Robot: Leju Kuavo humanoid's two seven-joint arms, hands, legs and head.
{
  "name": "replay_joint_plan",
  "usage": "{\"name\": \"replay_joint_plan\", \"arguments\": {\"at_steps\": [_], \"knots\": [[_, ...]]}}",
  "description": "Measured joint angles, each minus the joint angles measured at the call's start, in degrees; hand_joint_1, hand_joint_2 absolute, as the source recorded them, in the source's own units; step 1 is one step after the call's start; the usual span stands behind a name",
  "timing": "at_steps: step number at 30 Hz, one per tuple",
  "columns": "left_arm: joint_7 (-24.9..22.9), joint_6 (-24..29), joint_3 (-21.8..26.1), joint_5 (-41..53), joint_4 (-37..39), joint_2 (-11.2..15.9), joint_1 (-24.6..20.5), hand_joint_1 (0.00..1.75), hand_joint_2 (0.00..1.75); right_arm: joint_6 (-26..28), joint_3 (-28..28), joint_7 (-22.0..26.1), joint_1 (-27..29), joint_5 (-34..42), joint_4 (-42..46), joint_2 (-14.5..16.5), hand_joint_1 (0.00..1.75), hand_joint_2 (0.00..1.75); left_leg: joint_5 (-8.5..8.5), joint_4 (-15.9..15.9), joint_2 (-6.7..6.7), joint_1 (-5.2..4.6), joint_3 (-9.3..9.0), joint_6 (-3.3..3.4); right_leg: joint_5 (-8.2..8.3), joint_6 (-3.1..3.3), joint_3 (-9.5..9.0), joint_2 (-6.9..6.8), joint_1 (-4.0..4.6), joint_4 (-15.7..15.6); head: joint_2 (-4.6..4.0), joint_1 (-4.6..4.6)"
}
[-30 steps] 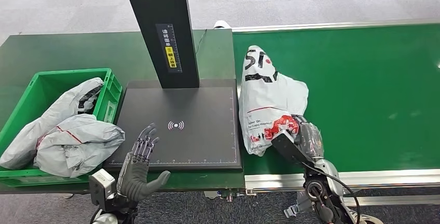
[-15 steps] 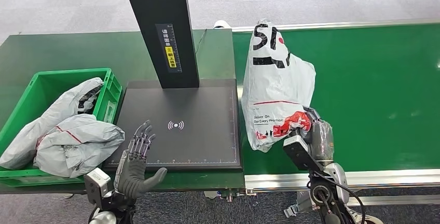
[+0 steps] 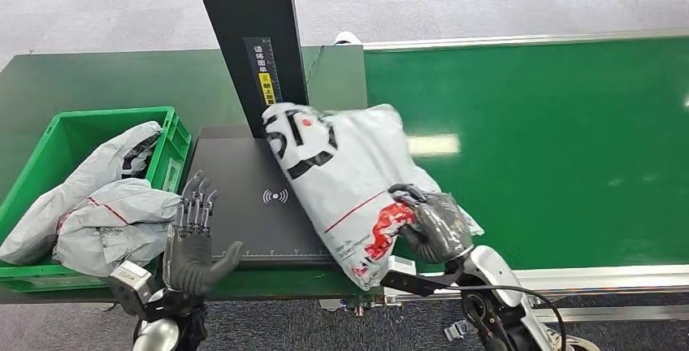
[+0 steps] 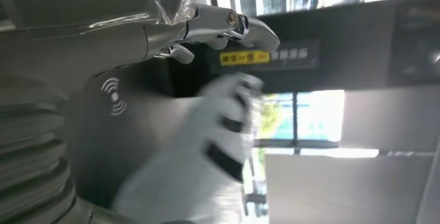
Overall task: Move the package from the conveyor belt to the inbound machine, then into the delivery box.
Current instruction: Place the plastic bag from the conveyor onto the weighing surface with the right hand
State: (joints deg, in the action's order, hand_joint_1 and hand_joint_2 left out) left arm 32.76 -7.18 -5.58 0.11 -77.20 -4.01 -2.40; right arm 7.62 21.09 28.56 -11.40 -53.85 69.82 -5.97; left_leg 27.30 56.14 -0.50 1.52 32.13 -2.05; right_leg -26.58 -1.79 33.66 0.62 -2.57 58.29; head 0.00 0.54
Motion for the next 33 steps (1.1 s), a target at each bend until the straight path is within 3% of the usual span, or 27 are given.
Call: {"name": "replay_joint_plan", "arguments": {"at_steps": [5,9,15,16,19,20,33], "knots": [[0.76,4.77,0.88,-3.80,0.03,-0.07,-1.20,0.00,1.75,-7.54,11.09,0.87,-10.85,-0.74,-7.04,0.30,1.75,1.75,-0.07,0.01,0.02,0.00,-0.04,0.00,0.03,0.01,-0.01,0.01,0.00,0.01,0.00,0.00],[1.26,8.24,1.12,-4.12,0.03,-0.34,-1.96,0.00,1.75,-12.71,20.08,0.61,-18.05,-0.69,-13.83,2.67,1.75,1.75,-0.09,0.01,0.05,0.02,-0.04,-0.02,0.03,0.01,0.01,0.01,0.02,0.03,0.00,-0.01],[1.27,9.58,1.09,-4.11,0.02,-0.62,-2.77,0.00,1.75,-13.40,29.26,-0.13,-24.32,-0.56,-22.13,6.31,1.75,1.75,-0.08,0.01,0.03,0.02,-0.01,-0.02,0.02,0.01,0.03,0.01,0.02,0.03,0.00,0.01],[1.27,9.67,1.06,-4.11,0.01,-0.62,-2.78,0.00,1.75,-12.34,30.35,-0.32,-24.99,-0.56,-23.16,6.79,1.66,1.75,-0.08,0.01,0.02,0.02,-0.01,-0.02,0.02,0.01,0.03,0.01,0.02,0.02,0.00,0.01],[1.27,9.82,0.91,-4.11,-0.02,-0.61,-2.75,0.00,1.75,-8.78,33.08,-1.40,-26.43,-0.51,-25.96,8.21,0.35,1.75,-0.08,0.01,0.04,0.02,-0.01,-0.02,0.02,0.01,0.04,0.01,0.02,0.02,0.00,0.00],[1.27,9.84,0.86,-4.11,-0.02,-0.59,-2.74,0.00,1.75,-7.86,33.70,-1.87,-26.74,-0.32,-26.85,8.62,0.00,1.75,-0.08,0.01,0.04,0.02,-0.01,-0.02,0.02,0.01,0.04,0.01,0.02,0.02,0.00,0.00],[1.24,9.61,0.73,-4.02,-0.04,-0.25,-2.67,0.00,1.75,-5.70,36.07,-3.43,-27.47,1.56,-32.39,10.46,0.00,1.75,-0.08,0.02,0.04,0.02,-0.01,-0.02,0.02,0.01,0.04,0.00,0.02,0.02,0.00,0.01]]}}
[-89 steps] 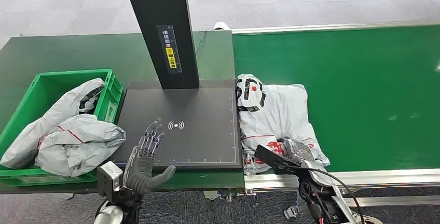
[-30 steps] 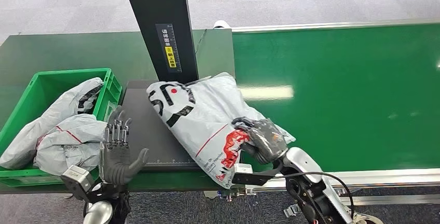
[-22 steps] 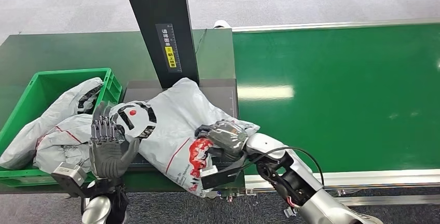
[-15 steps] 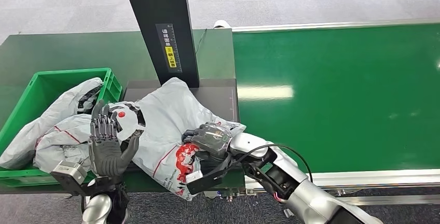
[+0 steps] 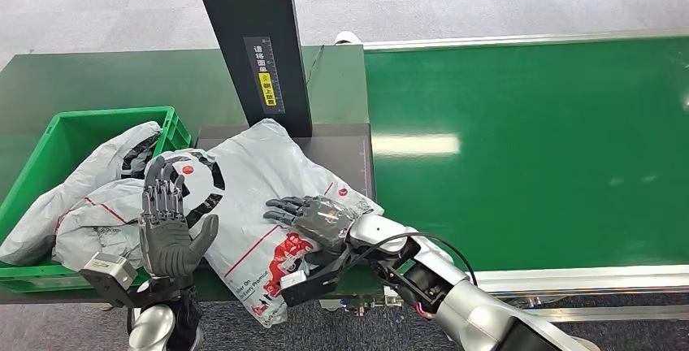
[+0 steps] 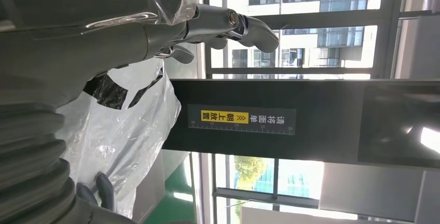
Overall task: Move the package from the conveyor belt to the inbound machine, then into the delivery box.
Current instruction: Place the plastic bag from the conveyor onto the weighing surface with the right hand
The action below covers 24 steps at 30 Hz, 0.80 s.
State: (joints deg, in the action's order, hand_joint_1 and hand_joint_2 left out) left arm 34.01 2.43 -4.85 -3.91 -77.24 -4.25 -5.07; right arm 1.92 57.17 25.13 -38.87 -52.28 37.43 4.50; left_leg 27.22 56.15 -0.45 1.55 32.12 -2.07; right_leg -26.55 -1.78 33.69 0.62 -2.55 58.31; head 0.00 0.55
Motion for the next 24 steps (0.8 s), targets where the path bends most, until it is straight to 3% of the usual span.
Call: {"name": "replay_joint_plan", "arguments": {"at_steps": [16,20,24], "knots": [[-0.03,-0.08,-0.02,0.37,0.00,0.19,0.07,0.00,1.75,0.21,0.70,-0.11,-0.44,1.54,-1.30,0.24,0.00,1.75,0.00,0.00,0.00,0.00,-0.01,0.00,0.00,0.00,0.00,0.00,0.00,0.00,0.00,0.00],[-0.10,-0.76,-0.04,2.15,-0.17,0.28,0.64,0.00,1.75,1.42,-1.27,0.07,1.31,6.88,-0.27,-0.29,0.00,1.75,0.00,0.01,0.02,0.00,-0.01,0.00,0.00,0.00,0.01,-0.01,0.00,-0.01,0.00,-0.01],[-0.18,-1.98,-0.17,5.75,-0.48,0.64,1.81,0.00,1.75,4.40,-6.97,1.29,6.83,14.49,5.18,-2.65,0.00,1.75,0.03,0.01,0.05,-0.01,0.03,0.00,-0.02,-0.01,0.04,-0.03,-0.01,-0.03,0.00,0.00]]}}
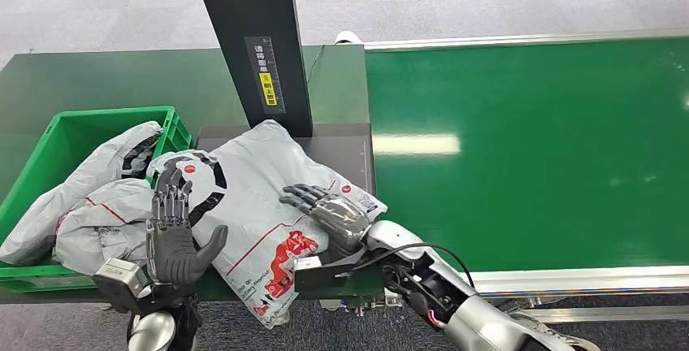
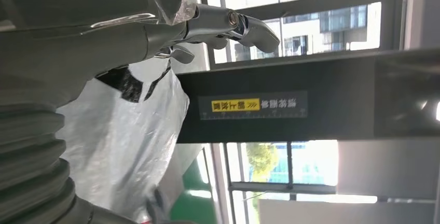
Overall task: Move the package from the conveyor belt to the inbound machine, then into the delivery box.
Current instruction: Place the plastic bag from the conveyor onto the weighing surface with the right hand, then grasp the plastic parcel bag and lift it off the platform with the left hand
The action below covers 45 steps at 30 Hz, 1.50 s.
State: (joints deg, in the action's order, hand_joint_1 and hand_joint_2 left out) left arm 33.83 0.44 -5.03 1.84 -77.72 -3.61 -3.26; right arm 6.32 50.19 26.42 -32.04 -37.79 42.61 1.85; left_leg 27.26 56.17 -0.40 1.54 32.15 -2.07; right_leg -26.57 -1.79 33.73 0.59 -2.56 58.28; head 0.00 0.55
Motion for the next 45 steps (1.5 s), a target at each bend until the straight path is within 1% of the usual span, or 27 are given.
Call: {"name": "replay_joint_plan", "arguments": {"at_steps": [1,3,5,7,9,12,15,18,20,23,25,28,30,32,34,36,39,45], "knots": [[-0.16,-0.45,-0.04,0.95,0.00,0.09,0.26,0.00,1.75,-0.04,-1.96,0.33,1.71,2.28,1.97,-0.75,0.00,1.75,0.01,0.00,0.00,0.00,0.01,0.00,0.00,0.00,0.01,0.00,0.00,-0.01,0.00,0.00],[-1.05,-1.99,-0.22,2.49,0.00,0.27,0.72,0.00,1.75,-1.81,-6.11,0.78,5.02,7.27,6.03,-2.26,0.00,1.75,0.03,0.00,0.00,-0.01,0.04,-0.01,-0.01,-0.01,0.04,0.00,-0.01,-0.01,0.00,0.00],[-2.17,-4.62,-0.53,3.30,0.00,0.40,1.17,0.00,1.75,-3.34,-10.10,1.34,8.20,12.02,9.51,-3.63,0.00,1.75,0.04,0.00,0.00,-0.01,0.05,-0.01,-0.01,-0.01,0.05,0.00,-0.01,-0.02,0.00,-0.01],[-2.78,-7.54,-0.74,4.07,-0.15,0.46,1.97,0.00,1.75,-2.46,-13.98,2.04,11.79,14.91,12.84,-4.87,0.00,1.75,0.04,0.00,0.01,-0.01,0.07,-0.01,-0.01,-0.01,0.06,-0.02,-0.01,-0.02,0.00,-0.01],[-2.96,-9.49,-0.77,4.78,-0.53,0.44,3.10,0.00,1.75,-1.28,-17.95,2.38,15.40,15.80,16.40,-6.20,0.00,1.75,0.05,0.00,0.00,-0.01,0.11,-0.01,-0.01,-0.01,0.09,-0.03,-0.01,-0.02,0.00,-0.01],[-2.97,-10.68,-0.72,5.12,-1.00,0.41,4.11,0.00,1.75,-0.80,-22.79,2.38,19.09,16.14,20.62,-7.67,0.00,1.75,0.06,-0.01,-0.03,-0.01,0.15,-0.01,-0.01,-0.01,0.13,-0.02,-0.01,-0.02,0.00,-0.01],[-2.97,-11.15,-0.68,5.46,-1.05,0.38,4.29,0.00,1.75,-0.62,-25.87,2.22,21.04,16.28,23.58,-8.32,0.00,1.75,0.05,-0.01,-0.02,0.00,0.14,-0.01,-0.01,-0.01,0.13,-0.02,-0.01,-0.02,0.00,-0.01],[-3.09,-11.05,-0.68,5.90,-1.11,0.28,4.35,0.00,1.75,-0.41,-27.44,2.04,22.22,16.19,25.33,-8.59,0.00,1.75,0.05,-0.01,-0.02,0.00,0.13,-0.01,-0.01,0.00,0.11,-0.02,-0.01,-0.02,0.00,-0.01],[-3.56,-9.26,-0.72,8.27,-1.32,0.23,4.44,0.00,1.75,-0.32,-28.08,1.86,22.97,15.79,26.30,-8.62,0.00,1.75,0.04,-0.01,-0.02,0.00,0.13,-0.01,-0.01,0.00,0.11,-0.02,-0.01,-0.02,0.00,-0.01],[-5.48,-1.45,-1.30,18.80,-1.68,0.24,4.52,0.00,1.75,-0.29,-28.83,1.45,23.87,15.03,27.65,-8.58,0.00,1.75,0.04,-0.01,-0.01,0.00,0.14,-0.01,-0.01,-0.01,0.11,-0.02,-0.01,-0.02,0.00,-0.01],[-6.56,2.41,-2.18,25.28,-1.86,0.26,4.56,0.00,1.75,-0.29,-29.12,1.24,24.11,14.75,28.18,-8.56,0.00,1.75,0.05,-0.01,-0.01,-0.01,0.15,-0.01,-0.01,-0.01,0.12,-0.02,-0.01,-0.02,0.00,-0.01],[-7.57,4.51,-3.92,30.66,-1.90,0.35,4.65,0.00,1.75,-0.38,-29.38,1.19,24.12,14.40,28.38,-8.50,0.00,1.75,0.05,-0.01,-0.01,-0.01,0.16,-0.01,-0.01,-0.01,0.12,-0.02,-0.01,-0.02,0.00,0.00],[-9.18,6.82,-5.10,35.33,-1.90,0.49,4.71,0.00,1.75,-0.54,-29.50,1.19,24.11,14.31,28.39,-8.46,0.00,1.75,0.05,-0.01,-0.01,-0.01,0.16,-0.01,-0.01,-0.01,0.12,-0.02,-0.02,-0.02,0.00,-0.01],[-12.85,11.06,-6.25,42.81,-1.87,0.64,4.69,0.00,1.75,-0.76,-29.55,1.19,24.11,14.21,28.40,-8.45,0.00,1.75,0.05,-0.01,-0.01,-0.01,0.15,-0.01,-0.01,-0.01,0.12,-0.02,-0.01,-0.02,0.00,-0.01],[-18.18,15.90,-7.30,51.81,-1.64,0.83,4.54,0.00,1.75,-0.90,-29.61,1.18,24.13,14.06,28.41,-8.45,0.00,1.75,0.05,-0.01,-0.01,-0.01,0.15,-0.01,-0.01,-0.01,0.12,-0.02,-0.01,-0.02,0.00,-0.01],[-22.32,18.95,-7.98,58.46,-1.08,0.96,4.30,0.00,1.75,-0.92,-29.76,1.10,24.21,13.76,28.45,-8.42,0.00,1.75,0.05,-0.01,-0.01,-0.01,0.14,-0.01,-0.01,-0.01,0.12,-0.02,-0.01,-0.02,0.00,-0.01],[-24.55,20.00,-8.27,62.28,0.23,0.99,3.94,0.00,1.75,-0.99,-29.94,0.87,24.39,13.28,28.61,-8.32,0.00,1.75,0.05,-0.01,-0.02,-0.01,0.14,-0.01,-0.01,-0.01,0.12,-0.02,-0.01,-0.02,0.00,-0.01],[-25.11,19.99,-8.31,63.05,2.29,0.99,3.33,0.00,1.75,-1.02,-29.97,0.75,24.42,13.22,28.65,-8.26,0.00,1.75,0.05,-0.01,-0.01,-0.01,0.15,-0.01,-0.01,-0.01,0.13,-0.02,-0.01,-0.02,0.00,-0.01]]}}
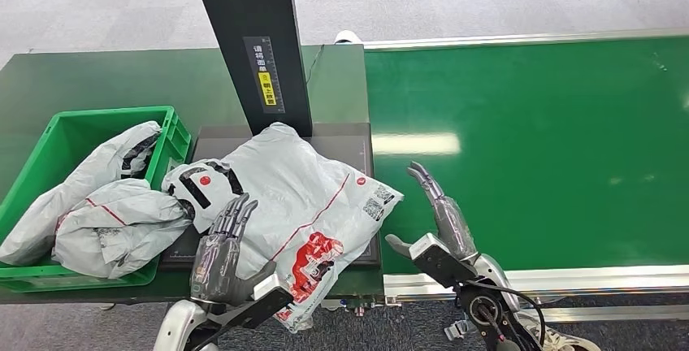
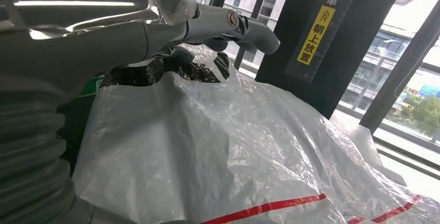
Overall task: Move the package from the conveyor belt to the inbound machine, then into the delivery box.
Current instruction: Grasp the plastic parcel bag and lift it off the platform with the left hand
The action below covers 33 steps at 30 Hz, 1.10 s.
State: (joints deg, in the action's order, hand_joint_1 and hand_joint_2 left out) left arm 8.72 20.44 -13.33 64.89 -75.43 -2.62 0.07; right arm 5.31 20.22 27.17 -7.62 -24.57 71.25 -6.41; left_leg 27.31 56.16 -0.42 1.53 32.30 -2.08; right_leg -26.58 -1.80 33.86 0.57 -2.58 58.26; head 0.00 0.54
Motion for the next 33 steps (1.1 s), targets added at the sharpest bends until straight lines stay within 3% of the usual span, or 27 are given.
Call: {"name": "replay_joint_plan", "arguments": {"at_steps": [9,10,13,15,24,33], "knots": [[-0.42,-2.06,-0.04,0.54,1.94,0.00,-0.59,0.02,1.75,-0.35,-0.04,-0.31,-0.01,-0.48,0.00,0.24,0.00,1.75,0.00,0.00,0.00,0.00,0.00,0.00,0.00,0.00,-0.01,0.00,0.00,0.00,0.00,0.01],[-0.46,-2.45,-0.04,0.36,2.20,0.00,-0.69,0.28,1.75,-0.39,-0.05,-0.36,-0.01,-0.62,0.00,0.27,0.00,1.75,0.00,0.00,0.00,0.00,0.00,0.00,0.00,0.00,-0.01,0.00,0.00,0.00,0.00,0.00],[-0.25,-4.05,-0.02,-0.90,2.81,0.01,-0.91,1.45,1.75,-0.46,-0.05,-0.41,-0.01,-0.89,0.00,0.29,0.00,1.75,0.00,0.00,0.00,0.00,0.00,0.00,0.00,0.00,-0.01,0.00,0.00,0.00,0.00,-0.01],[0.21,-5.40,-0.02,-1.88,3.21,0.05,-0.97,1.68,1.75,-0.50,-0.07,-0.43,-0.01,-1.00,0.00,0.30,0.00,1.75,0.00,0.00,0.00,0.00,0.00,0.00,0.00,0.00,-0.01,0.00,0.00,0.00,0.00,0.00],[-1.00,-9.98,0.17,-3.63,5.25,0.22,-2.05,1.75,1.75,-0.62,-0.14,-0.54,0.00,-1.78,0.00,0.86,0.00,1.75,0.00,-0.01,0.00,0.00,-0.01,0.00,0.00,0.00,-0.03,0.00,0.00,0.00,0.00,0.01],[-1.58,-10.87,0.26,-3.67,6.35,0.20,-3.10,1.75,1.75,-0.73,-0.46,-0.61,0.00,-2.01,0.00,1.25,0.00,1.75,0.00,0.00,0.00,0.00,-0.02,0.00,0.00,0.00,-0.04,0.00,0.00,0.00,0.00,0.01]]}}
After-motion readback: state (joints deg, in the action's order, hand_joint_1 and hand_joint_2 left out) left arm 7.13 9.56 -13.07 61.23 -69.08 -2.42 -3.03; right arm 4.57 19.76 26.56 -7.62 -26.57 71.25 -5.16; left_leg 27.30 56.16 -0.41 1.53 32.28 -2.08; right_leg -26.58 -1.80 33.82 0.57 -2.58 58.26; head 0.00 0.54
